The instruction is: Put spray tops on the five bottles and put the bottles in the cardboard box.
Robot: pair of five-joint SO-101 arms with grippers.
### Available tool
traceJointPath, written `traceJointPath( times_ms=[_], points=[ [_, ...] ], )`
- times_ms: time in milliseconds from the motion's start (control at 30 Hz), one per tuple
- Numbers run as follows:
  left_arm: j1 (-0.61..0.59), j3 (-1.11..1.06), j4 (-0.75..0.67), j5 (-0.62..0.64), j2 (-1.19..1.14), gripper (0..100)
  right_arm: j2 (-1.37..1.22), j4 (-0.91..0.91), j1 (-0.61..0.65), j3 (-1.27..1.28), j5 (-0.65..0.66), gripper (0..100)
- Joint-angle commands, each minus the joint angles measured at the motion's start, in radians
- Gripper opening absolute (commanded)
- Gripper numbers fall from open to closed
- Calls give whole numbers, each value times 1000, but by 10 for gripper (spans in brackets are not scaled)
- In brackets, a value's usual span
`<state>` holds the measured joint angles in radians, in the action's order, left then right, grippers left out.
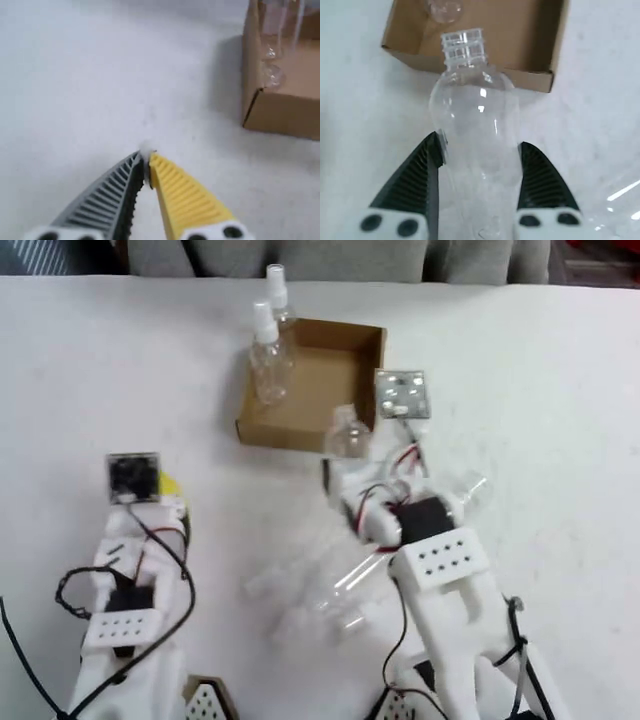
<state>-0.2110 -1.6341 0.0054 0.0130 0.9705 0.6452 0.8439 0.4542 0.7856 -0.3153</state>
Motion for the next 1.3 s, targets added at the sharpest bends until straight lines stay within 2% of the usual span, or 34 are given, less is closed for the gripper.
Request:
traceJointPath(
  times_ms=[0,133,333,500,633,700,900,1100,1267],
  points=[
    [-84,135,92,95,-38,24,10,-54,128,-43,-75,22],
    [-101,281,123,106,-277,24,8,-150,243,-18,-91,22],
    [-93,440,46,173,-590,24,8,-274,272,75,-97,22],
    [-94,448,48,183,-575,24,8,-331,305,124,-97,43],
    [-93,422,41,183,-547,24,-30,-374,343,157,-98,179],
    [-93,419,41,183,-538,24,-79,-395,360,157,-98,217],
    [-93,419,43,183,-538,24,-139,-461,360,157,-98,228],
    [-71,419,41,186,-532,24,-136,-384,349,141,-75,388],
    [-56,419,41,186,-532,24,-87,-240,340,89,-68,397]
  ],
)
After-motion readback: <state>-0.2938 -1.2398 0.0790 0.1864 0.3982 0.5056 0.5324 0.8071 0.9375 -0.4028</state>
